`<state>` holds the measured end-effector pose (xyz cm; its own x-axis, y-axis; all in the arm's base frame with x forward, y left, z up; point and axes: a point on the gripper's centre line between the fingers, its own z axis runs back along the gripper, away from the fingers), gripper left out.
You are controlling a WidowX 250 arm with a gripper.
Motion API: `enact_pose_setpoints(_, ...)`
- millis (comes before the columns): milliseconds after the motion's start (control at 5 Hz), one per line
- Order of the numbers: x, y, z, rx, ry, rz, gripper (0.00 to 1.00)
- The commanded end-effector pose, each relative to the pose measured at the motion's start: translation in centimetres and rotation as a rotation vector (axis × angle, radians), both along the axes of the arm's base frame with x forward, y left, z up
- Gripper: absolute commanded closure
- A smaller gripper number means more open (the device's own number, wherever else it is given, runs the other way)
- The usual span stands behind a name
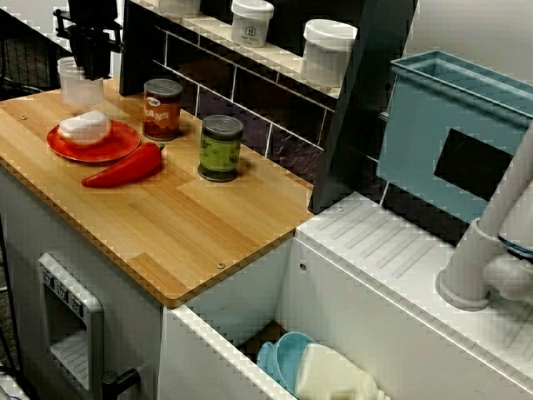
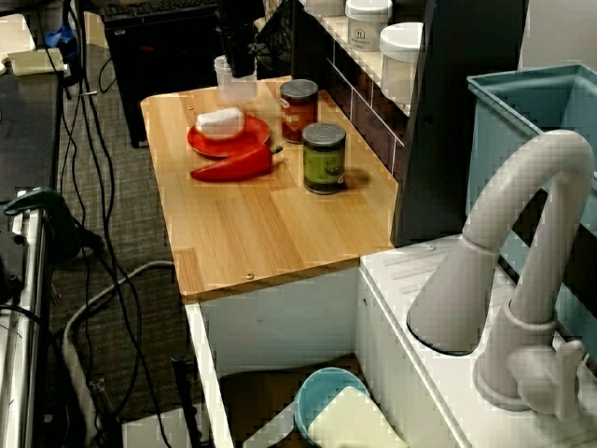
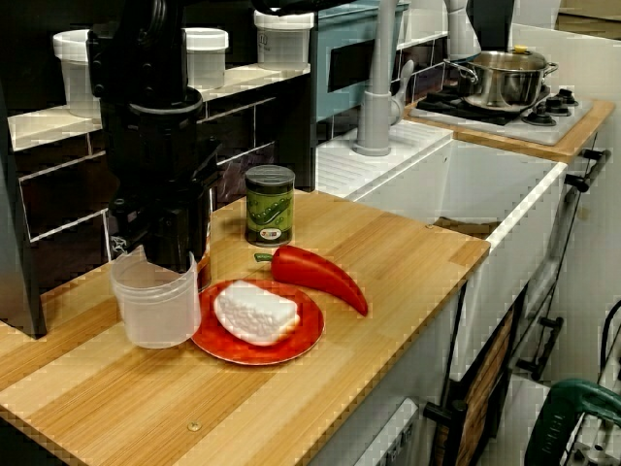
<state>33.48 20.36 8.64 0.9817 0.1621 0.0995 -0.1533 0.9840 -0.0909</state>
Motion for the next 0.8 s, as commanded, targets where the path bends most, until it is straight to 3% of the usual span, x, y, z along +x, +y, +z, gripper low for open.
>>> enact_pose_setpoints(0, -0.3, -2.8, 5.3, 0.046, -0.091, -0.075, 1.0)
enact_pose_setpoints(200, -0.8, -4.3, 6.4, 0.031, -0.101, -0.103, 1.0)
enact_pose_setpoints(600, -2.1, -6.7, 6.8, 0.001, -0.108, -0.142, 1.0)
